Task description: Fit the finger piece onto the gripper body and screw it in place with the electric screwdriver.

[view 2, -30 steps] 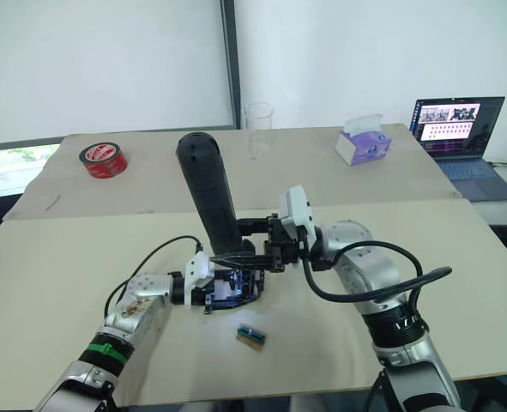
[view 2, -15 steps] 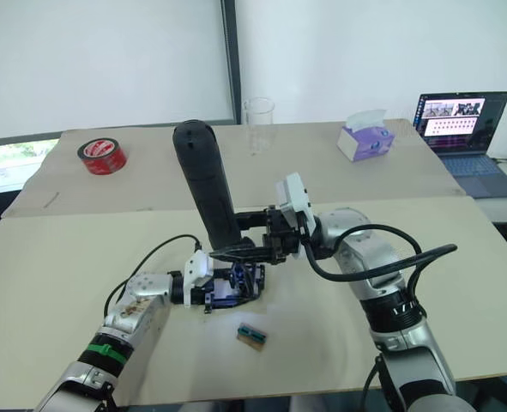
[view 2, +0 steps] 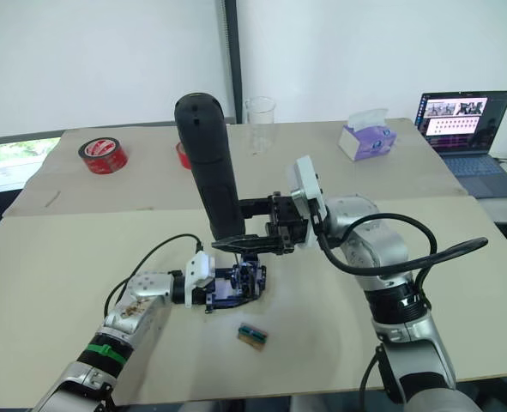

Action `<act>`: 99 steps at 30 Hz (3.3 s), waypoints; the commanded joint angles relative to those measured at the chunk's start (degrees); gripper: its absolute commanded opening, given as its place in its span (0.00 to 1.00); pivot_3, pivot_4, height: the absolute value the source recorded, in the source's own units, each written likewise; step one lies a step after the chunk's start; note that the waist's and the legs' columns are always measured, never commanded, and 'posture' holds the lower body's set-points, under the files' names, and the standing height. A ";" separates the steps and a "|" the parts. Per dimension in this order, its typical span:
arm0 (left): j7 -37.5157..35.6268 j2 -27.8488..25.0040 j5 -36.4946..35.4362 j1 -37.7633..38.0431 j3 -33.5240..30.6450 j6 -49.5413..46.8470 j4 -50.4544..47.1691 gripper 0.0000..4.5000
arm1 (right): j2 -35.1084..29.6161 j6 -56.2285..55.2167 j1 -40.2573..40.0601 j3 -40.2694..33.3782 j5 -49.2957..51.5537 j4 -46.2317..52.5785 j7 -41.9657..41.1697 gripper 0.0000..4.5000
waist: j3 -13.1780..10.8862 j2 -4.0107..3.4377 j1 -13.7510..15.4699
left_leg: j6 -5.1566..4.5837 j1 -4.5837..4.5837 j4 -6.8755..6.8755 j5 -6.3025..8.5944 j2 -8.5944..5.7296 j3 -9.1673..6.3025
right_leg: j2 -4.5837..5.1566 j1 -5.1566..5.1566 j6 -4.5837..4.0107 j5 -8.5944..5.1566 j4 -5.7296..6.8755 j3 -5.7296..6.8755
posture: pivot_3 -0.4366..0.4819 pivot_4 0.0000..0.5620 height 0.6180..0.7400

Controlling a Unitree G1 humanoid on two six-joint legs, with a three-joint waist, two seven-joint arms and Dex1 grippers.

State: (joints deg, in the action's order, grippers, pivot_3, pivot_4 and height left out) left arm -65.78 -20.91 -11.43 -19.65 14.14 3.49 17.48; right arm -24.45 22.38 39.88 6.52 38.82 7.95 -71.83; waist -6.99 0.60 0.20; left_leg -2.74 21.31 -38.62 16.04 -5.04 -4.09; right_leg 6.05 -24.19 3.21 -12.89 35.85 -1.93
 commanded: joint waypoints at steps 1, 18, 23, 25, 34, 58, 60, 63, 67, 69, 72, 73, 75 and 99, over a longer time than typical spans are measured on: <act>2.74 -0.98 2.66 2.02 0.45 -2.61 2.87 0.82 | 0.82 2.16 3.22 -3.85 5.31 4.22 1.82 0.43 | -0.02 -0.04 0.01 | 0.00 0.00 0.00 0.00 0.00 0.00 | 0.00 0.00 0.00 0.00 0.00 0.00 | 0.48 0.27 1.00; -10.70 -15.59 -12.52 13.85 -16.96 7.76 -2.92 0.97 | -14.74 7.97 -18.52 -24.38 11.89 19.46 10.07 0.43 | -0.52 -0.35 -1.00 | 0.00 0.02 0.58 -0.01 -0.03 0.01 | 0.11 -0.34 -0.11 -0.06 -0.09 -0.29 | 0.48 0.27 1.00; -13.95 -18.94 -15.32 20.45 -19.42 4.92 -7.93 0.97 | -14.70 2.57 -30.67 -27.56 8.34 23.97 9.99 0.43 | -0.86 -0.12 -0.57 | -0.01 0.05 0.58 0.00 -0.01 0.00 | 0.14 -0.28 -0.10 -0.07 -0.18 -0.26 | 0.48 0.27 1.00; -14.60 -19.75 -15.64 22.34 -18.87 3.78 -11.23 0.97 | -11.13 -4.53 -32.58 -27.36 4.69 23.68 10.71 0.43 | -1.19 0.03 -0.45 | -0.06 0.04 0.57 -0.04 -0.08 0.03 | 0.18 -0.20 -0.06 -0.04 -0.21 -0.27 | 0.48 0.27 1.00; -10.24 -20.12 -12.06 24.64 -9.33 -4.83 -29.22 0.97 | -4.94 -2.15 -31.34 -11.64 6.31 30.60 15.17 0.43 | -1.43 -0.04 -0.58 | 0.00 -0.06 0.57 -0.12 -0.03 0.03 | 0.08 -0.16 -0.05 0.02 -0.21 -0.26 | 0.48 0.27 1.00; 4.01 -9.20 3.80 21.03 6.54 0.91 -21.14 0.97 | -3.57 -11.91 -35.49 1.61 -2.51 26.73 7.36 0.43 | -1.42 -0.06 0.76 | 0.08 -0.26 0.55 -0.19 -0.08 0.02 | -0.17 0.07 -0.05 0.02 -0.21 -0.17 | 0.48 0.27 1.00; 4.15 -9.18 3.91 21.29 6.70 1.42 -20.98 0.97 | -3.44 -12.43 -35.30 1.92 -2.93 26.19 7.30 0.43 | -1.40 -0.09 0.86 | 0.07 -0.32 0.55 -0.19 -0.08 0.02 | -0.17 0.08 -0.04 0.02 -0.21 -0.15 | 0.48 0.27 1.00; 4.34 -9.35 3.62 21.41 6.79 0.76 -21.89 0.97 | -3.06 -12.73 -34.72 2.28 -3.41 25.57 7.40 0.43 | -1.39 -0.11 0.88 | 0.07 -0.34 0.55 -0.20 -0.08 0.02 | -0.18 0.10 -0.04 0.02 -0.21 -0.15 | 0.48 0.27 1.00; 4.49 -9.83 2.82 21.16 6.63 -2.16 -24.60 0.97 | -2.57 -13.09 -34.33 2.44 -3.87 25.00 7.30 0.43 | -1.39 -0.11 0.87 | 0.07 -0.33 0.55 -0.20 -0.10 0.02 | -0.18 0.09 -0.04 0.02 -0.18 -0.15 | 0.48 0.27 1.00; 4.51 -10.06 2.30 20.91 6.52 -3.97 -26.08 0.97 | -2.50 -13.21 -34.05 2.49 -3.98 24.71 7.25 0.43 | -1.39 -0.11 0.82 | 0.07 -0.33 0.55 -0.20 -0.10 0.02 | -0.20 0.10 -0.04 0.02 -0.17 -0.15 | 0.48 0.27 1.00; 4.57 -10.09 1.89 20.23 6.36 -5.82 -26.99 0.97 | -2.43 -13.57 -33.47 2.57 -4.22 24.08 7.16 0.43 | -1.39 -0.10 0.73 | 0.07 -0.33 0.55 -0.20 -0.09 0.02 | -0.23 0.08 -0.04 0.02 -0.14 -0.16 | 0.48 0.27 1.00; 4.60 -10.05 1.79 20.01 6.32 -6.23 -27.09 0.97 | -2.39 -13.66 -33.31 2.62 -4.32 23.86 7.13 0.43 | -1.39 -0.10 0.74 | 0.08 -0.32 0.55 -0.21 -0.09 0.02 | -0.24 0.07 -0.04 0.02 -0.13 -0.16 | 0.48 0.27 1.00; 4.61 -9.94 1.64 19.55 6.30 -6.87 -27.17 0.97 | -2.40 -13.96 -32.99 2.79 -4.67 23.42 6.95 0.43 | -1.39 -0.10 0.75 | 0.08 -0.32 0.54 -0.21 -0.09 0.02 | -0.27 0.07 -0.04 0.02 -0.12 -0.15 | 0.48 0.27 1.00; 5.29 -8.88 2.25 17.92 7.59 -7.12 -24.67 0.97 | -3.01 -14.84 -32.88 3.31 -5.54 22.59 6.25 0.43 | -1.38 -0.09 0.67 | 0.09 -0.32 0.51 -0.21 -0.09 0.01 | -0.28 0.07 -0.05 0.02 -0.09 -0.18 | 0.48 0.27 1.00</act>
State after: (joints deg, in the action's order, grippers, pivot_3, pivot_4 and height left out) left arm -60.84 -29.77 -10.37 -2.28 20.27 -2.35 -9.26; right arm -27.65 9.83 6.02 10.43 32.67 28.86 -65.42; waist -8.38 0.51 0.87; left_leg -2.65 21.00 -38.11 15.82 -5.13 -4.08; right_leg 5.77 -24.11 3.17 -12.87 35.76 -2.11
